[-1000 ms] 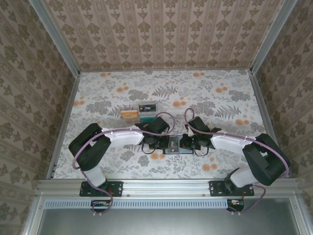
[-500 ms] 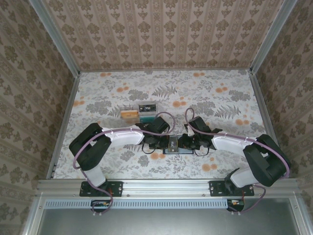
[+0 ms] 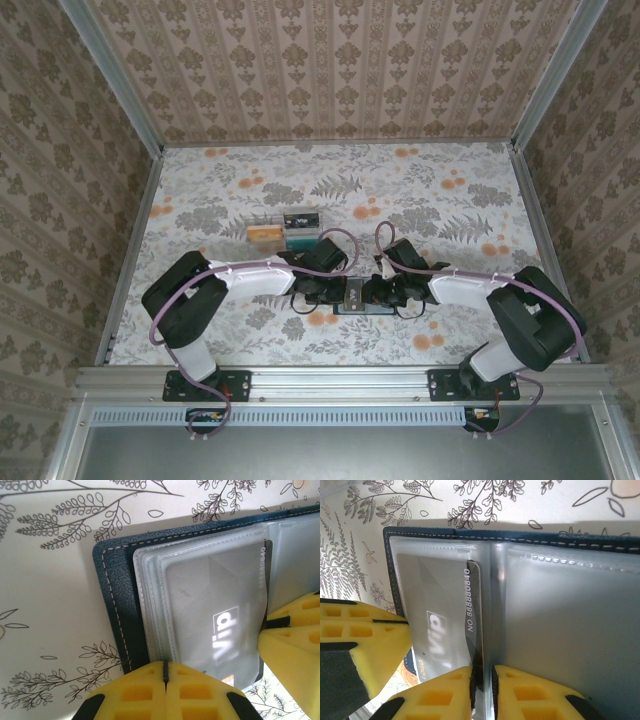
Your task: Take the credit cards out of the card holder
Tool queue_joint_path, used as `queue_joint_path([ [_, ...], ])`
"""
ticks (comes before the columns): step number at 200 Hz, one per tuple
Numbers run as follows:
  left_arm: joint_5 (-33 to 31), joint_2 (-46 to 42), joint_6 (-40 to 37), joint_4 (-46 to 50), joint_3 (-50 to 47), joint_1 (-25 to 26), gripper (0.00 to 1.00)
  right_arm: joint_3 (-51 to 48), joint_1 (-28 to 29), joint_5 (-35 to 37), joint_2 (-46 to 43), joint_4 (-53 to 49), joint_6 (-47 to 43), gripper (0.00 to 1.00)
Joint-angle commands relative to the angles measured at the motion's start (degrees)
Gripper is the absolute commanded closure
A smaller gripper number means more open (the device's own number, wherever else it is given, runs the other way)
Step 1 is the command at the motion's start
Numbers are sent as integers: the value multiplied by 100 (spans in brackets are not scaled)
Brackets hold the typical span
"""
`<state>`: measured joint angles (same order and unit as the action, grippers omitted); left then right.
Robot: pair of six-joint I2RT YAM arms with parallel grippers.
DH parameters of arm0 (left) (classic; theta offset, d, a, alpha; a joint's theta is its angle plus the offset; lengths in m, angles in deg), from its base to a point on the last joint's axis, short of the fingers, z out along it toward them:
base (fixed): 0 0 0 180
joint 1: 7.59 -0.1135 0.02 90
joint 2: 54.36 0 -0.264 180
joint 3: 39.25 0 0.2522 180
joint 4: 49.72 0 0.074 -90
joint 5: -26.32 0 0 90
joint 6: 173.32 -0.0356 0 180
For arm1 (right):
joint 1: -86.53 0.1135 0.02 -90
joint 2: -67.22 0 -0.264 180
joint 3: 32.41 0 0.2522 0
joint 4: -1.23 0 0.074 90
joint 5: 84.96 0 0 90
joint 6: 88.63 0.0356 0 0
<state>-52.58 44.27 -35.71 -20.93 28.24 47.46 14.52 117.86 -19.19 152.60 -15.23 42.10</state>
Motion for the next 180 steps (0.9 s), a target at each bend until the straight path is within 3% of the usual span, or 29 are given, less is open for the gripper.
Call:
queue_joint_path([
  [1, -89, 218, 2, 376, 22, 39, 100, 85, -22, -224, 119, 161, 48, 82],
  [32, -77, 225, 1, 373, 34, 41, 100, 19, -38, -288, 44, 244, 111, 100],
  [56, -96, 181, -25, 444, 78, 40, 100, 6, -82, -224, -105, 88, 77, 100],
  [78, -167, 83, -88, 579, 164, 34, 75, -66, -169, -128, -267, -66, 31, 100],
  [86, -177, 47, -94, 605, 187, 34, 71, -103, -209, -127, -314, -92, 23, 100],
  [135, -145, -45, -128, 607, 288, 28, 70, -266, -420, -51, -508, -260, -20, 100],
  [151, -108, -35, -130, 568, 279, 33, 79, -276, -443, -106, -533, -284, -69, 100],
  [180, -27, -56, -195, 496, 282, 49, 78, -236, -444, -264, -507, -199, -109, 98],
])
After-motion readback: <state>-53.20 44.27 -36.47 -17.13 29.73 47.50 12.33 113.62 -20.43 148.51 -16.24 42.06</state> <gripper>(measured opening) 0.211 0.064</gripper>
